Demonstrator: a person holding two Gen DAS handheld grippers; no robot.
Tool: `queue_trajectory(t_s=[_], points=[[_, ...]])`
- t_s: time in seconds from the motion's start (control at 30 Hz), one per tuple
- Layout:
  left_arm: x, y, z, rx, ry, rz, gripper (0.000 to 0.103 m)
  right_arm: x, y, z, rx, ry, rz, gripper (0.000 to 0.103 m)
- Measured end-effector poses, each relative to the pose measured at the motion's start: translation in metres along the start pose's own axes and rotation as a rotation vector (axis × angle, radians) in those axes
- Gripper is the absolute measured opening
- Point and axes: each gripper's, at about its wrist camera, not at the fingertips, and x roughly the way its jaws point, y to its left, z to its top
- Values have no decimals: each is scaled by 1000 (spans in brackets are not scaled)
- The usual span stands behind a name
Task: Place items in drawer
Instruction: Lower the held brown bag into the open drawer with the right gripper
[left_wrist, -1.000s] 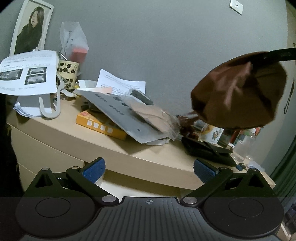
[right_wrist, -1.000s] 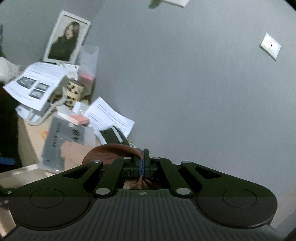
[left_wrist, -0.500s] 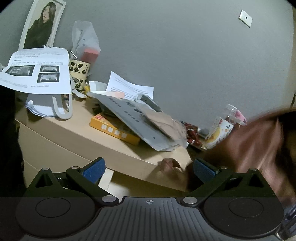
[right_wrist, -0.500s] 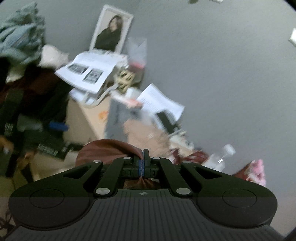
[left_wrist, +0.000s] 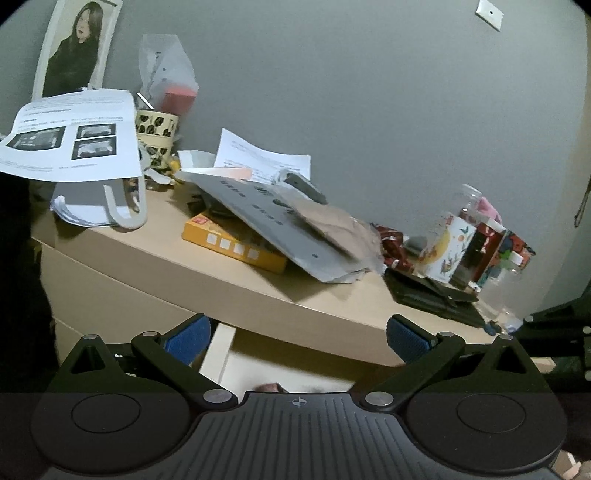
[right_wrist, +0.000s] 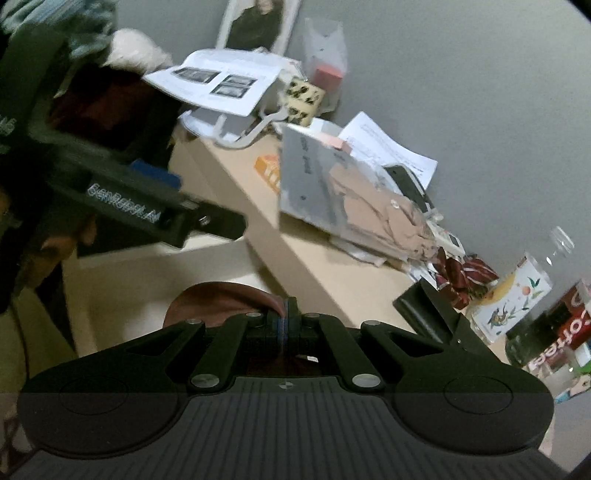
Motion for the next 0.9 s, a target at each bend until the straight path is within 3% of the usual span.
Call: queue_trajectory(t_s=[0.27, 0.37, 0.4, 0.5, 0.67, 0.77, 0.9], points=[[7, 6, -1, -1, 41, 44, 103, 28, -4, -48, 76, 186, 119, 7], [10, 2, -3, 24, 57, 43, 103, 27, -11, -62, 117, 255, 162, 26], [11, 1, -4, 30, 66, 42, 103, 23, -14, -64, 118, 257, 164, 39], [15, -2, -7, 49, 90, 40, 103, 10, -27, -64, 134, 234, 161, 58], [21, -8, -12, 90, 120, 58, 103, -10, -45, -47, 214, 121, 218, 66], [25, -9, -14, 106, 141, 76, 103, -12, -47, -36, 297, 84, 324, 66], [29, -11, -16, 132, 155, 98, 103, -1, -37, -27, 247, 158, 343, 67]])
